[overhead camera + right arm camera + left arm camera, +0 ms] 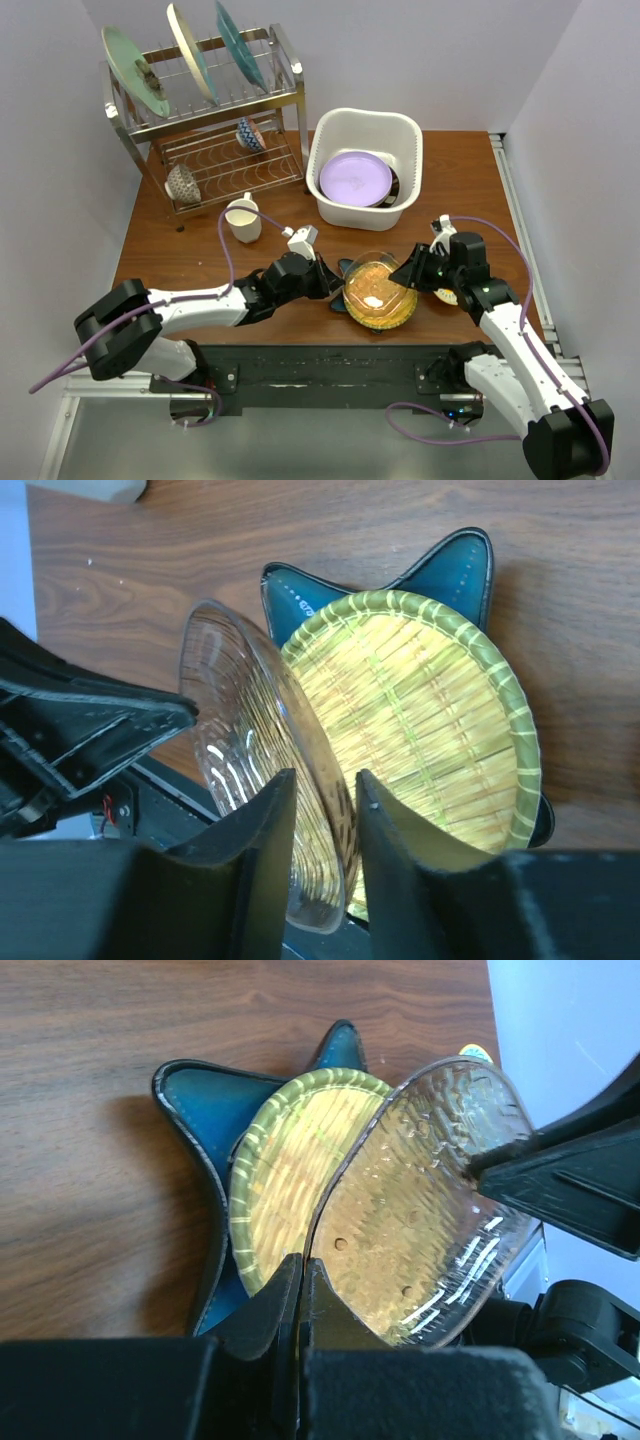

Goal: Place the plates into the plastic bin on the countertop
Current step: Pick up the plate from the corner of the board.

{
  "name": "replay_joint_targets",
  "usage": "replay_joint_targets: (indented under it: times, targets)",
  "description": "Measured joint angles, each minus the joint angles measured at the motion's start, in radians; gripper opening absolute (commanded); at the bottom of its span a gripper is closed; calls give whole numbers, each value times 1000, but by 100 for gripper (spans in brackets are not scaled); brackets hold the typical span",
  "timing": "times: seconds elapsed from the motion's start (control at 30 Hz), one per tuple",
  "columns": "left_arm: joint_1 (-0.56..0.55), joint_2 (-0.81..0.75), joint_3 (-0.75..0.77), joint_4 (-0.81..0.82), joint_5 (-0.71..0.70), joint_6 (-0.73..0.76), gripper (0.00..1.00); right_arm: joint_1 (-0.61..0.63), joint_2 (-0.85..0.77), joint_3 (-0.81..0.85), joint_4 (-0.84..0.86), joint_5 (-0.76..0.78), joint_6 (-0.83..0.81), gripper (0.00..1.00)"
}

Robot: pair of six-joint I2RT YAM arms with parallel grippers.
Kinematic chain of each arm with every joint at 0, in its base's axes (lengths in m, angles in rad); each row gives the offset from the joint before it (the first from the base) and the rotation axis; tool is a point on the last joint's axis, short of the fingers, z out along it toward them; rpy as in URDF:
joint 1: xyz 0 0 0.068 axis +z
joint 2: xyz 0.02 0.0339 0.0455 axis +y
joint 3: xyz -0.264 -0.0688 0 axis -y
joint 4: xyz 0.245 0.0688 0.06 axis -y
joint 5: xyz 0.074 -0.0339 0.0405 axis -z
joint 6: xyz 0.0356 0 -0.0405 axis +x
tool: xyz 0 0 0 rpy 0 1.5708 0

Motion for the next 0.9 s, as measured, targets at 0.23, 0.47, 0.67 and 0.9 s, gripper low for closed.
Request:
replay_joint_targets:
  times: [0.23, 0.47, 0.67, 0.9]
  targets:
    - [13, 21, -12, 6, 8, 0, 0, -2, 11, -16, 34, -31, 0, 0]
    - [19, 30, -11, 13, 20, 14, 63, -5, 14, -26, 31, -29, 0, 0]
    - [15, 30, -8, 47, 37, 13, 94, 2, 21, -26, 29, -46, 1, 0]
    - [14, -18, -8, 9, 18, 28, 100, 2, 20, -26, 36, -46, 4, 0]
